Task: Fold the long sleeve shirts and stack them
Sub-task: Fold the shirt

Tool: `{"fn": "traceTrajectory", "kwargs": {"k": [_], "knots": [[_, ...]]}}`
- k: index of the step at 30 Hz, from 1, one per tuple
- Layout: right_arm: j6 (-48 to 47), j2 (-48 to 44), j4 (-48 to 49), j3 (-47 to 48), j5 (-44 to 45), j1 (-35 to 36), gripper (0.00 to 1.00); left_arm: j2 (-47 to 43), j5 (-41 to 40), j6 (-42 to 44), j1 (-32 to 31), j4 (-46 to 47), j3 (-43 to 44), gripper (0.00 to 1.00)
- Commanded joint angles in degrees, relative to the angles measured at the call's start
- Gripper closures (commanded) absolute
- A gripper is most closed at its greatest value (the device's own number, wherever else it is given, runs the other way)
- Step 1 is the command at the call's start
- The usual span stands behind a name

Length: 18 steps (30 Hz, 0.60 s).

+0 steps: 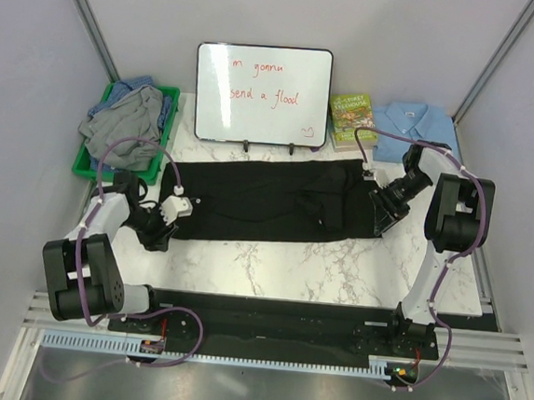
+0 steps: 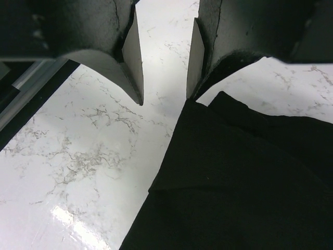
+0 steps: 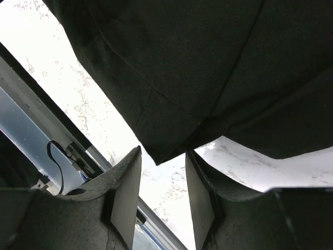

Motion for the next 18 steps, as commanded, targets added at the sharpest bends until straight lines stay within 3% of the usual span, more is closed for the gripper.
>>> {"fn": "traceTrajectory", "kwargs": {"k": [1,7,14,18], "knots": [[0.13,-0.96,-6.37,1.57,-3.08,0.22,0.55,-0.97,1.77,-0.72,0.04,2.89,-0.40,0.55],[0.57,-0.26,-6.55,3.24,-3.08,0.13,0.70,1.23,2.21,-1.60,0.04,5.35,0.48,0.55],[0.92,-0.34,-6.46,3.42,-3.34,0.13,1.00,3.16,0.37,-4.67,-1.10,7.12,2.06,0.56],[0.75,-0.78,-6.46,3.16,-3.08,0.13,1.00,1.24,-0.34,-4.24,-1.01,6.07,1.97,0.55]]}}
